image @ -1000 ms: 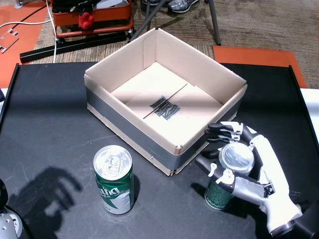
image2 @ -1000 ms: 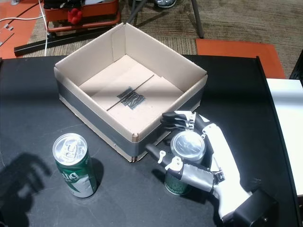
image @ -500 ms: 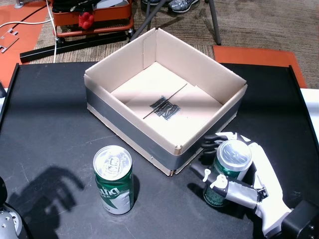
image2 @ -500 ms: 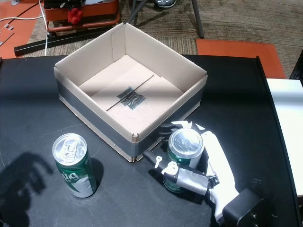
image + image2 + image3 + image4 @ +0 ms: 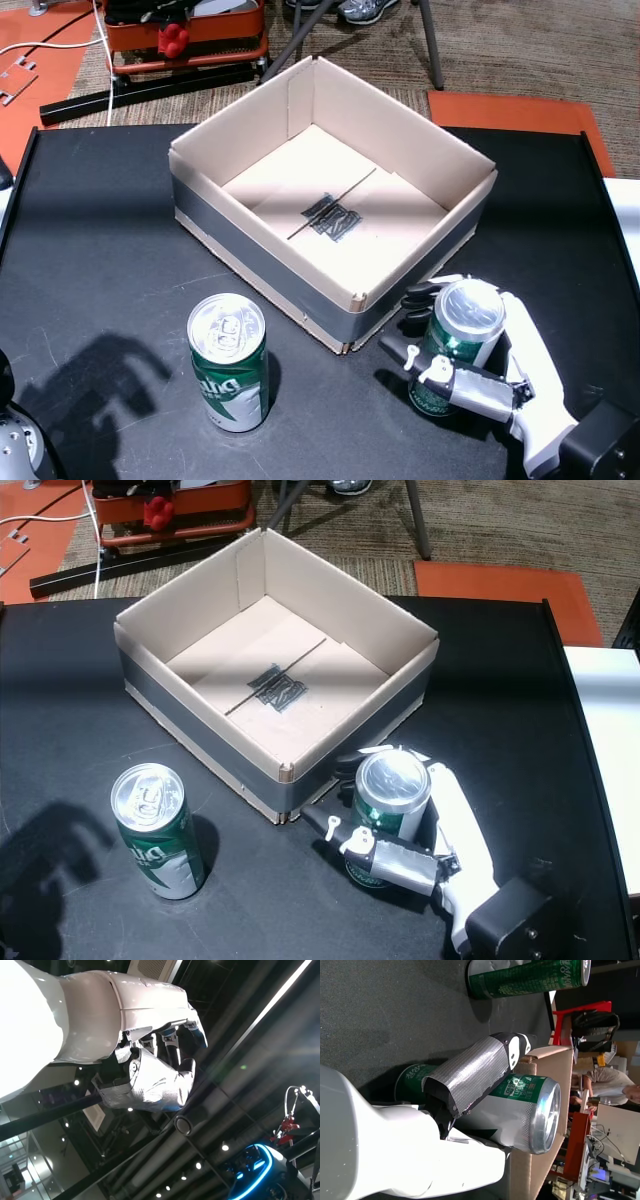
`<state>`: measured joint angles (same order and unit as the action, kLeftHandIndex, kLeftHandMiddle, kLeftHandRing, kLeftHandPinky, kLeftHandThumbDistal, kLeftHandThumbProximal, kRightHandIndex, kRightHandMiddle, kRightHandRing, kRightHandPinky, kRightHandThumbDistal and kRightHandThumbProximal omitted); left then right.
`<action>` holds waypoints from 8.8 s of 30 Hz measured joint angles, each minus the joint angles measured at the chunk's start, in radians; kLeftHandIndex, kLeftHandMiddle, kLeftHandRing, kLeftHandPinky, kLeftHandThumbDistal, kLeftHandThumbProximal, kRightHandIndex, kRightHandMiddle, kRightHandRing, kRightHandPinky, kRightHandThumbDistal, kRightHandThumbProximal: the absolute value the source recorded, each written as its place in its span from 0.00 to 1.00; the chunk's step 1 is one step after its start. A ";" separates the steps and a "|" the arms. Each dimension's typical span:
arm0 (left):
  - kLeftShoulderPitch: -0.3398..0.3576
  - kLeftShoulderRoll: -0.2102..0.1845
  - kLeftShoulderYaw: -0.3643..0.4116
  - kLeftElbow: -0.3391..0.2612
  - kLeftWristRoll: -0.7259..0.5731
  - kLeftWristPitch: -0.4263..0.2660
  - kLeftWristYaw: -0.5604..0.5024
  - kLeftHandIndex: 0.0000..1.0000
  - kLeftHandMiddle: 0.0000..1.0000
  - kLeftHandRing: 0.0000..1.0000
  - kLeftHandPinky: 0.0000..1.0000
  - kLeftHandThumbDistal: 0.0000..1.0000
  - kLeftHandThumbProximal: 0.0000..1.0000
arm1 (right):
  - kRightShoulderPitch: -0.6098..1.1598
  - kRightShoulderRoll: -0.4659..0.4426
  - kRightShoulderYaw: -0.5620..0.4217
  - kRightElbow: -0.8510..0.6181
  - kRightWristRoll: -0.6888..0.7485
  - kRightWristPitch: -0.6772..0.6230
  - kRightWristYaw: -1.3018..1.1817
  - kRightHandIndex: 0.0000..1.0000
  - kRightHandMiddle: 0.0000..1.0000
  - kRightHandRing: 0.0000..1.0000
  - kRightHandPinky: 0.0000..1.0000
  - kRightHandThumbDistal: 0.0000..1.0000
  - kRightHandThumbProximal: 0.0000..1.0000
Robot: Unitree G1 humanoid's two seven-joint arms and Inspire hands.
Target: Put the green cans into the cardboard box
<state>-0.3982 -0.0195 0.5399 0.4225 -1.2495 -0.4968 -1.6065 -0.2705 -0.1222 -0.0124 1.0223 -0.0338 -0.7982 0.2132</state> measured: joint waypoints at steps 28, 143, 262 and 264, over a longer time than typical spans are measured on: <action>-0.001 -0.023 0.051 0.000 0.034 -0.009 0.000 0.42 0.32 0.43 0.78 0.14 0.00 | -0.026 0.001 -0.003 0.062 0.000 -0.013 0.001 0.38 0.51 0.55 0.58 0.91 0.22; -0.115 -0.032 -0.036 0.167 0.049 -0.120 0.000 0.45 0.54 0.58 0.74 0.45 0.11 | -0.438 -0.187 -0.081 -0.377 -0.287 -0.195 -0.268 0.03 0.08 0.13 0.20 0.62 0.21; -0.132 -0.137 -0.097 0.096 0.066 -0.247 0.000 0.38 0.50 0.53 0.62 0.36 0.06 | -0.949 -0.126 0.769 0.317 -0.887 0.304 -0.270 0.02 0.07 0.13 0.20 0.45 0.00; -0.132 -0.137 -0.097 0.096 0.066 -0.258 0.000 0.36 0.49 0.52 0.63 0.32 0.02 | -0.949 -0.126 0.769 0.317 -0.887 0.304 -0.270 0.01 0.05 0.13 0.20 0.45 0.00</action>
<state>-0.5299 -0.1563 0.4424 0.5185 -1.1838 -0.7546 -1.6068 -1.2196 -0.2479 0.7567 1.3393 -0.9210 -0.4943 -0.0564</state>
